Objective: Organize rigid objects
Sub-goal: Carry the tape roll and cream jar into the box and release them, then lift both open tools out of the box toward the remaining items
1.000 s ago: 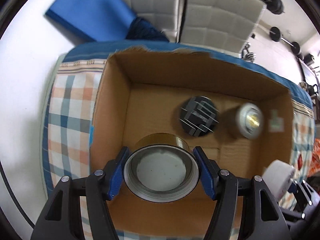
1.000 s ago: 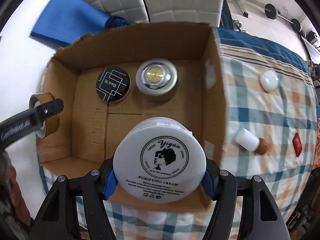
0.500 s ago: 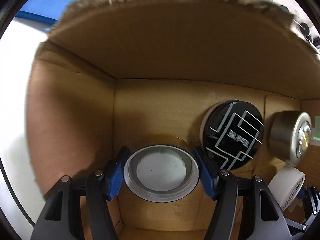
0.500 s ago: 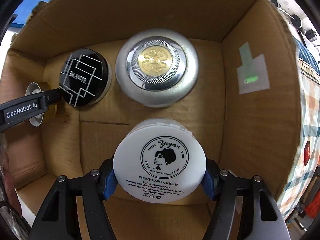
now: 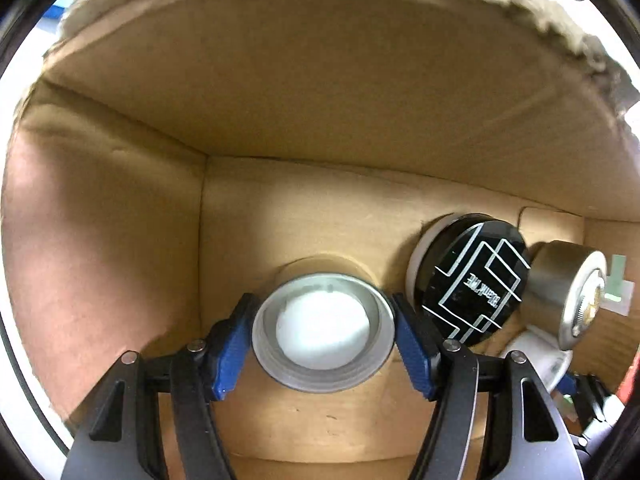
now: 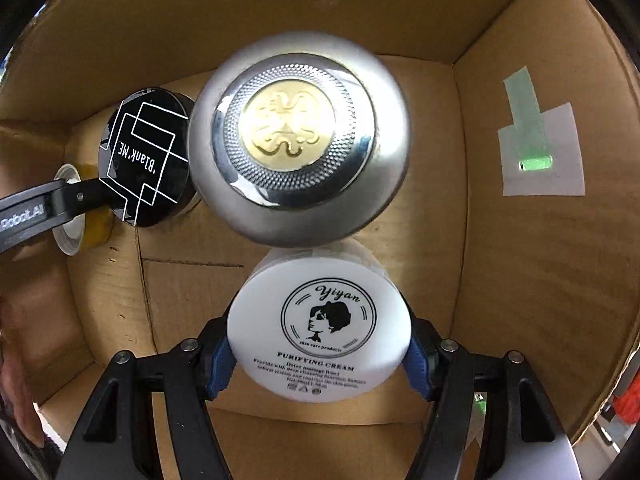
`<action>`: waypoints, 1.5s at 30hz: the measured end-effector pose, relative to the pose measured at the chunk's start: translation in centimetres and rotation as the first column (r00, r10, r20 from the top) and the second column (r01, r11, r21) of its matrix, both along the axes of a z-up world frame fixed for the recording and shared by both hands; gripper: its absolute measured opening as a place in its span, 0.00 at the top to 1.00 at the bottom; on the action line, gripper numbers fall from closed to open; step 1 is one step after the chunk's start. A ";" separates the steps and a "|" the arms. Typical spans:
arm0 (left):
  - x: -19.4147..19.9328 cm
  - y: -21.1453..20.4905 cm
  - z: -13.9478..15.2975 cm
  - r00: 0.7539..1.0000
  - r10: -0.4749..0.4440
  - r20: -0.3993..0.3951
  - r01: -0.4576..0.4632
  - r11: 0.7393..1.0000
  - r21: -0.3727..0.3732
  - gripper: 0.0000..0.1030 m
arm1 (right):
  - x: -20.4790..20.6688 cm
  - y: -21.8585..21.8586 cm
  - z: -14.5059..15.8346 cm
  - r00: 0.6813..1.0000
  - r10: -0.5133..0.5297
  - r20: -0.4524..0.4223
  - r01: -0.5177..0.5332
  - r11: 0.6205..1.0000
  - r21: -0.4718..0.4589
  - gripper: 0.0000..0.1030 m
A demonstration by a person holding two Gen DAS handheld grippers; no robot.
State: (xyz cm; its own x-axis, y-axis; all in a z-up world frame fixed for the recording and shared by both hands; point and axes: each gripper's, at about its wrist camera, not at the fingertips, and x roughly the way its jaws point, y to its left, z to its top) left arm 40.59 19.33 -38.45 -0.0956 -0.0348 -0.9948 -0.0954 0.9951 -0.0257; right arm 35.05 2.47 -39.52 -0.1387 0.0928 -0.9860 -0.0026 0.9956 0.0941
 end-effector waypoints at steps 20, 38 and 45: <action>-6.0 -0.6 11.9 0.986 0.045 0.163 -0.035 0.997 -0.067 0.00 | -2.9 -0.1 9.3 0.988 0.042 0.148 -0.044 0.999 0.011 0.00; -14.9 -2.5 20.6 0.945 -0.004 0.327 0.021 0.999 -0.048 0.00 | -11.5 -1.4 21.1 0.945 0.058 0.322 -0.075 0.996 0.039 0.00; -16.8 -3.6 22.4 0.935 -0.017 0.354 0.034 0.999 -0.041 0.00 | -13.7 -2.0 24.4 0.925 0.075 0.372 -0.102 0.993 0.055 0.00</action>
State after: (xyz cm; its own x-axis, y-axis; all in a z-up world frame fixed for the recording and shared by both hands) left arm 23.83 15.73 -16.04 0.2609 -0.0834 -0.9617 -0.0468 0.9940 -0.0989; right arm 21.32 0.43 -15.16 0.2224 0.1694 -0.9601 -0.1384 0.9803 0.1409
